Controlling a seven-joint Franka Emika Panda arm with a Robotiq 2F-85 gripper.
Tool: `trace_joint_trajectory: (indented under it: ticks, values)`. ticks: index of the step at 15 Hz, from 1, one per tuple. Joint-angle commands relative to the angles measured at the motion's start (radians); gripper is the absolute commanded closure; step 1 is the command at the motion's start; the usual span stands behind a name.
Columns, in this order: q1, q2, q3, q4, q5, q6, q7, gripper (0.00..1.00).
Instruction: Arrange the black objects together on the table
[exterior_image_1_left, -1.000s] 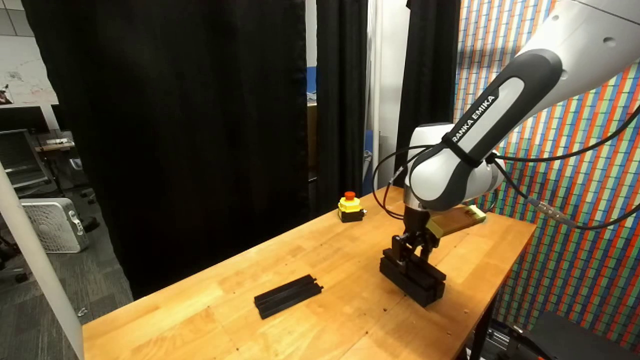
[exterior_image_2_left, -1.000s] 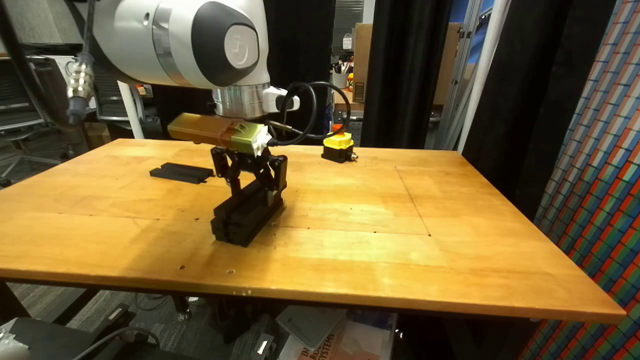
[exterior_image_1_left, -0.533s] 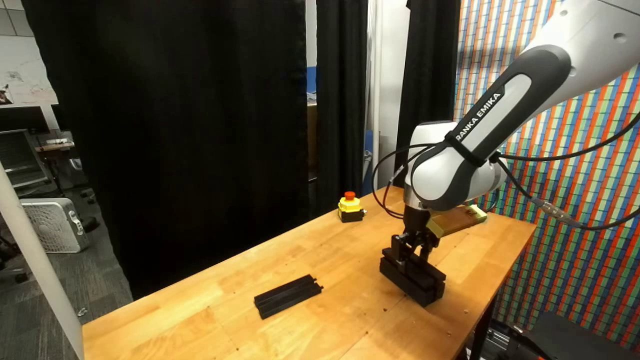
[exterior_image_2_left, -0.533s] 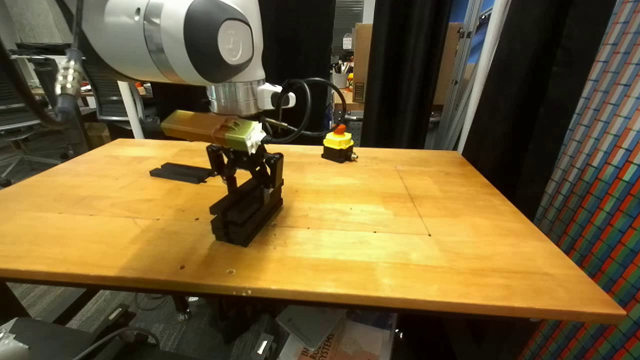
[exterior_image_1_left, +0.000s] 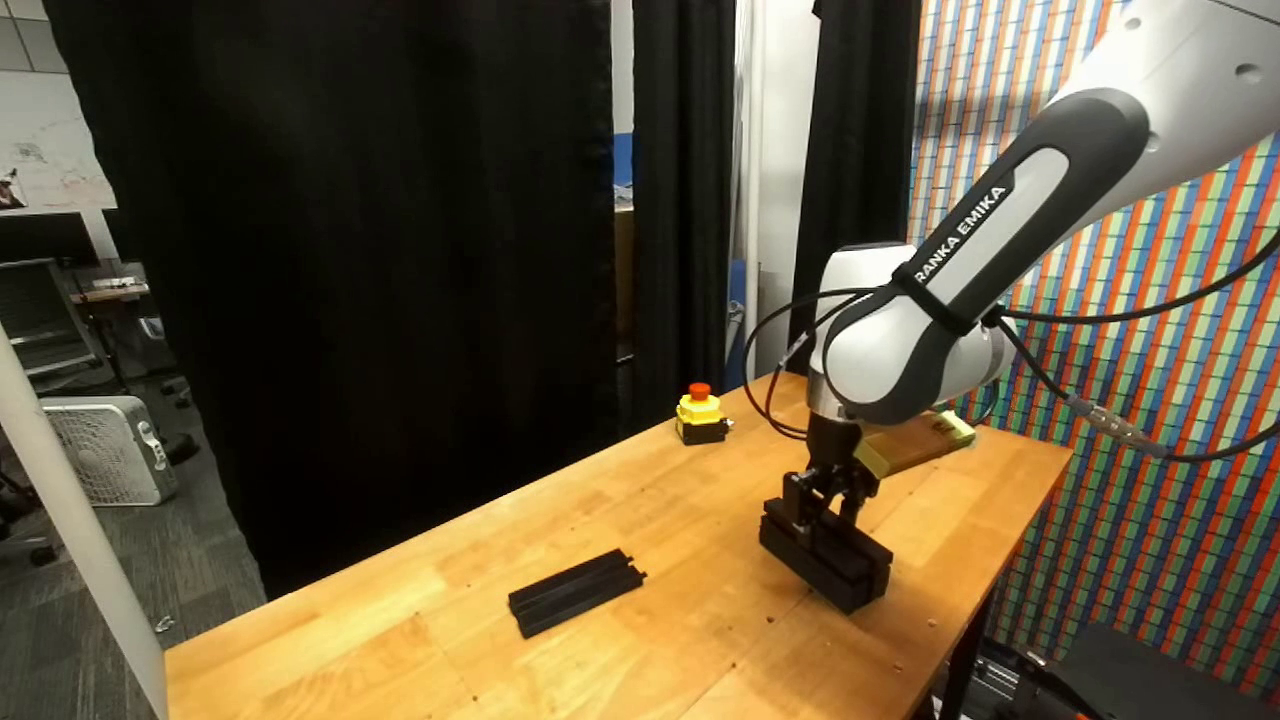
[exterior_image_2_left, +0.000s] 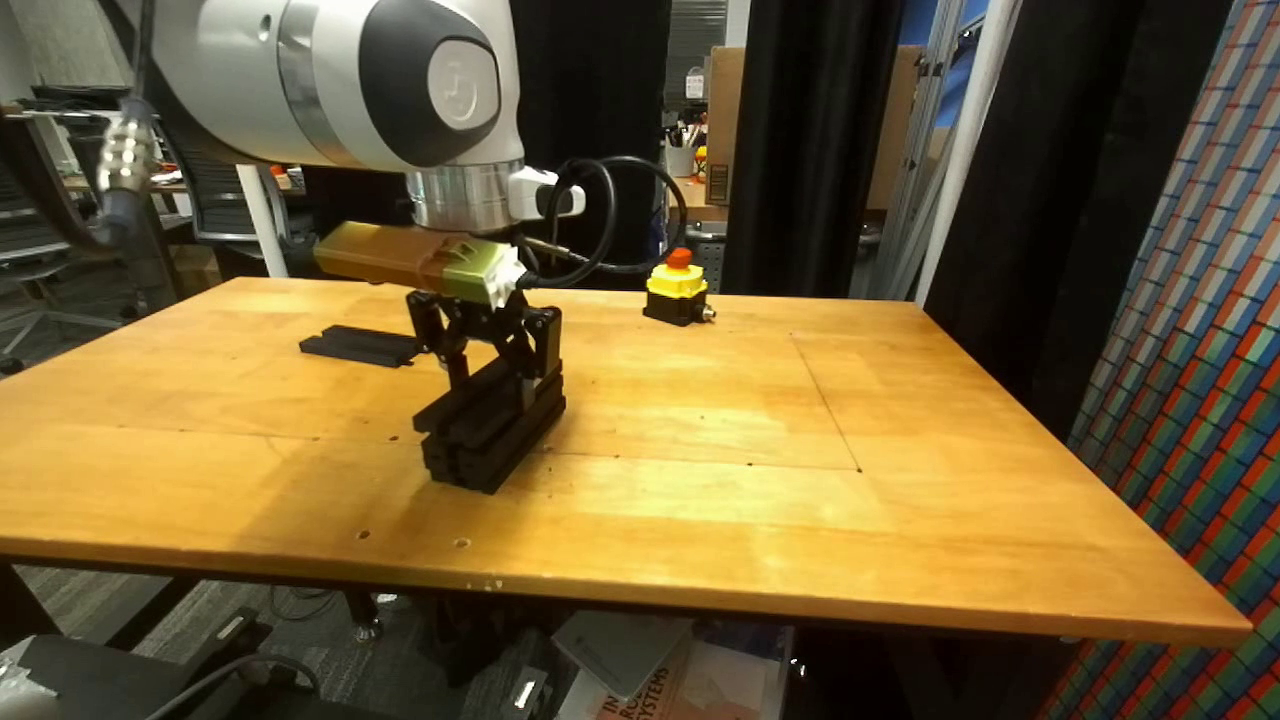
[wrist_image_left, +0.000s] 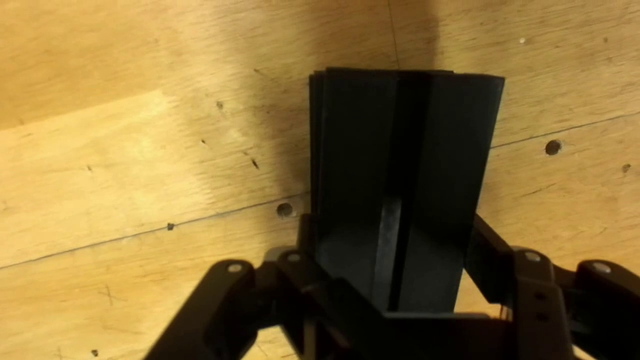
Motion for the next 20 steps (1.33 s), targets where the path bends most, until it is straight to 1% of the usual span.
trace_joint_trajectory:
  ticks: [1, 12, 20]
  values:
    - [0.008, -0.019, 0.005, -0.013, 0.033, 0.012, -0.004, 0.54]
    - [0.01, 0.004, 0.003, 0.001, 0.053, 0.011, -0.014, 0.54]
    - [0.009, 0.013, 0.008, 0.007, 0.031, 0.017, -0.008, 0.54]
